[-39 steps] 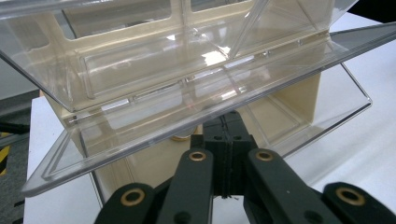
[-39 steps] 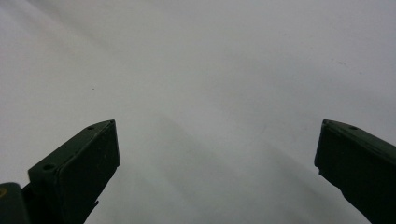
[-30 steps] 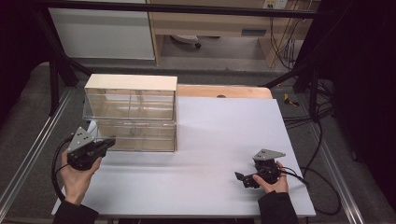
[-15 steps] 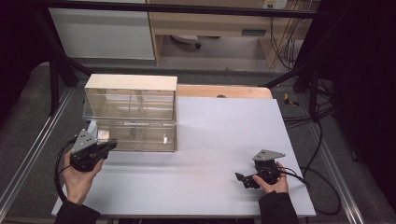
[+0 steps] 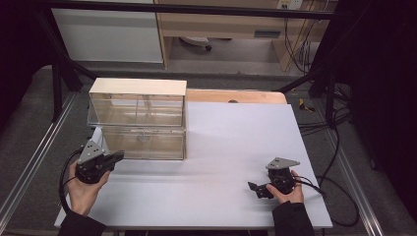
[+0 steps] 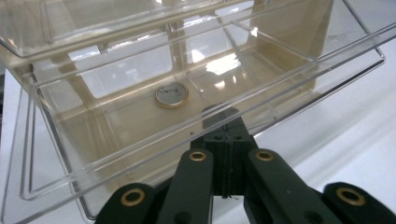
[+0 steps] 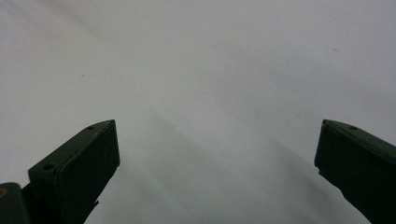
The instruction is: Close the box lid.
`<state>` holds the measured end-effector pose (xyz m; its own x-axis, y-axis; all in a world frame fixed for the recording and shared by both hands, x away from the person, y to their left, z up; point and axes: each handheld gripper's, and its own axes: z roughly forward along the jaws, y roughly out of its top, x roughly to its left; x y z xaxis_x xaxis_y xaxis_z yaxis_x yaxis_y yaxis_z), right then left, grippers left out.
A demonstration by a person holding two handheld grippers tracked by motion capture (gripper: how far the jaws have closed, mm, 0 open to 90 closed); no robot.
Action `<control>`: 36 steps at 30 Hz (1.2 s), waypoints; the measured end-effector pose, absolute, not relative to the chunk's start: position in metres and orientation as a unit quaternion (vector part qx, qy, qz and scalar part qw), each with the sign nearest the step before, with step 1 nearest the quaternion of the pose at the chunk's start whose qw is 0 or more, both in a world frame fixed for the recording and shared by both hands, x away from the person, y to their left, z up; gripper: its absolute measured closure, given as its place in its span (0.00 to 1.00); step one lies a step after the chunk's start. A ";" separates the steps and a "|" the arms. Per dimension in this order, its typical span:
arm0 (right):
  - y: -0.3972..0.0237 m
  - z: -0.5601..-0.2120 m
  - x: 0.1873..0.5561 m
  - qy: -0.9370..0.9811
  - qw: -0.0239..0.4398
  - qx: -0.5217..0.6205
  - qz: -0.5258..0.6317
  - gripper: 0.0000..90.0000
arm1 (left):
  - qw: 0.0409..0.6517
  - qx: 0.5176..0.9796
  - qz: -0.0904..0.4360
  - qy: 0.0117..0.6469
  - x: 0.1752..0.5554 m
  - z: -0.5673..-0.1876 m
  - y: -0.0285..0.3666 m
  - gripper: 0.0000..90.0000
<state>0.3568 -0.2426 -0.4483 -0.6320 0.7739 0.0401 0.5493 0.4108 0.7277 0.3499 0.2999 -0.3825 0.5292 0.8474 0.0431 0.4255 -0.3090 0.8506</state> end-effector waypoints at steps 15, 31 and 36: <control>-0.243 -0.449 0.357 0.827 0.157 0.402 0.362 0.01 | 0.404 0.780 0.237 0.414 0.350 -0.395 0.296 1.00; -0.243 -0.449 0.357 0.827 0.158 0.403 0.358 0.01 | 0.386 0.800 0.214 0.407 0.350 -0.405 0.292 1.00; -0.243 -0.449 0.357 0.827 0.157 0.404 0.358 0.01 | 0.385 0.803 0.207 0.405 0.350 -0.406 0.291 1.00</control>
<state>0.3567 -0.2429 -0.4486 -0.6242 0.7807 0.0288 0.5555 0.4177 0.7190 0.3496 0.2905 -0.4061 0.5857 0.8102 0.0210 0.4908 -0.3753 0.7863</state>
